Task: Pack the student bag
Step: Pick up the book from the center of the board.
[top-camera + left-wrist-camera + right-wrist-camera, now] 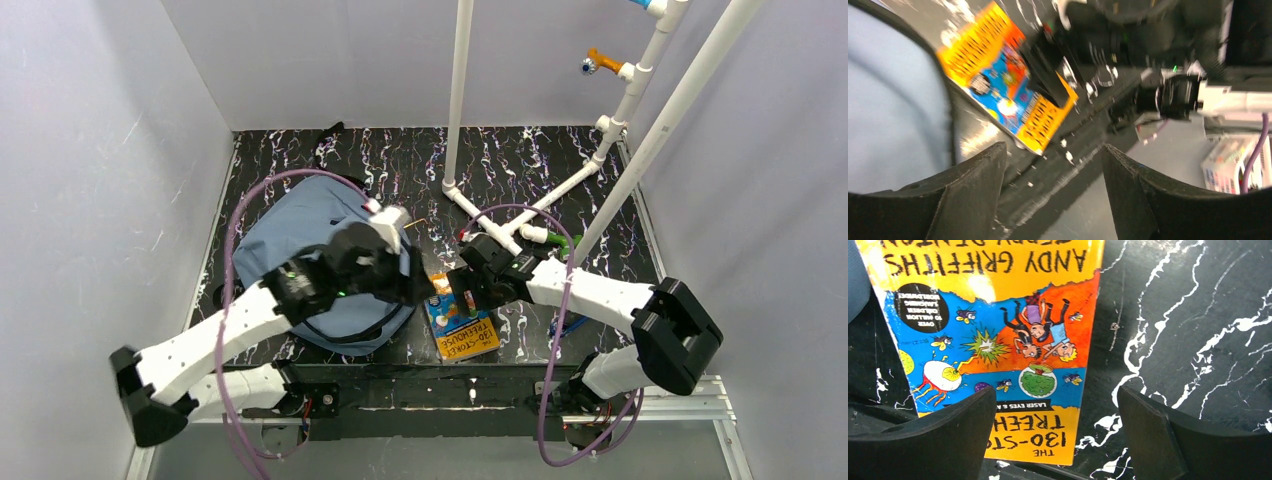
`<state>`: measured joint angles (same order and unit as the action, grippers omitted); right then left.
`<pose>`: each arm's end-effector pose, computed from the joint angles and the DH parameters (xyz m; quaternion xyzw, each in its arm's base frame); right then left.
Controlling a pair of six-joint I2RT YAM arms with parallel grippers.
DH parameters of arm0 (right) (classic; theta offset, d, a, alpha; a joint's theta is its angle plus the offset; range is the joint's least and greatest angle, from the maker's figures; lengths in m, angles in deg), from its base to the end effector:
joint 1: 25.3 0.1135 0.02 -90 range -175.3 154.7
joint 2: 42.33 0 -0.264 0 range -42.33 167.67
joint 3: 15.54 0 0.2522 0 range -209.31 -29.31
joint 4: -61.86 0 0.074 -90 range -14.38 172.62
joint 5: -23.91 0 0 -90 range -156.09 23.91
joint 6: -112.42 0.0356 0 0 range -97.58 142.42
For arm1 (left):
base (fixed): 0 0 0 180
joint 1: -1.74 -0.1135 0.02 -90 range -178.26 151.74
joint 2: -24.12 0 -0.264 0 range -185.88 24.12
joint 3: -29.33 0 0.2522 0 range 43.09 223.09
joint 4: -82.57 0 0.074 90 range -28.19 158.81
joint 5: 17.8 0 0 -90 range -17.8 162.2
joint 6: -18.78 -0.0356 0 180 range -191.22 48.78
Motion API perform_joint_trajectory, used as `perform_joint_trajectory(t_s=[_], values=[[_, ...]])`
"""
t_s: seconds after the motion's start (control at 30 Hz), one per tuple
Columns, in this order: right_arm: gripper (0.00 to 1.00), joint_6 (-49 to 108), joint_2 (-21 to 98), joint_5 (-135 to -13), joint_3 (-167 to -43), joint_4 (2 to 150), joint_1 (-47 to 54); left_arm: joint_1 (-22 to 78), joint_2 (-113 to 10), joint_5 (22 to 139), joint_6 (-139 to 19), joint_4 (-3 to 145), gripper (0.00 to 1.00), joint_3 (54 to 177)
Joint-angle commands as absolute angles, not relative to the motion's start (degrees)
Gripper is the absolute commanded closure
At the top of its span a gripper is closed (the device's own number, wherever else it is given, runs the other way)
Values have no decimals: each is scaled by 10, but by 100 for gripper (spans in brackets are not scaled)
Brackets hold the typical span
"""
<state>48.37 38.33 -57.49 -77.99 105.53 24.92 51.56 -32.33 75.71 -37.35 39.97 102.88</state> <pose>0.1757 0.2027 0.1989 -0.1855 0.9495 0.0922 0.2355 0.1364 -0.1649 0.3605 0.1335 0.8349 -0.3751 0.3801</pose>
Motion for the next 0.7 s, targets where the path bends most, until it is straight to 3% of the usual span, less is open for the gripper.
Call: perform_joint_trajectory(t_s=[0.0,0.27,0.47,0.67], values=[[2,509,344,-546,-763,1046,241,610,-393,698,-227,443,33,998],[3,530,337,-576,-735,1013,238,664,-475,583,51,474,47,903],[6,537,337,-599,-714,989,238,673,-556,550,57,526,50,901],[18,547,321,-622,-690,964,238,676,-588,524,90,561,64,872]])
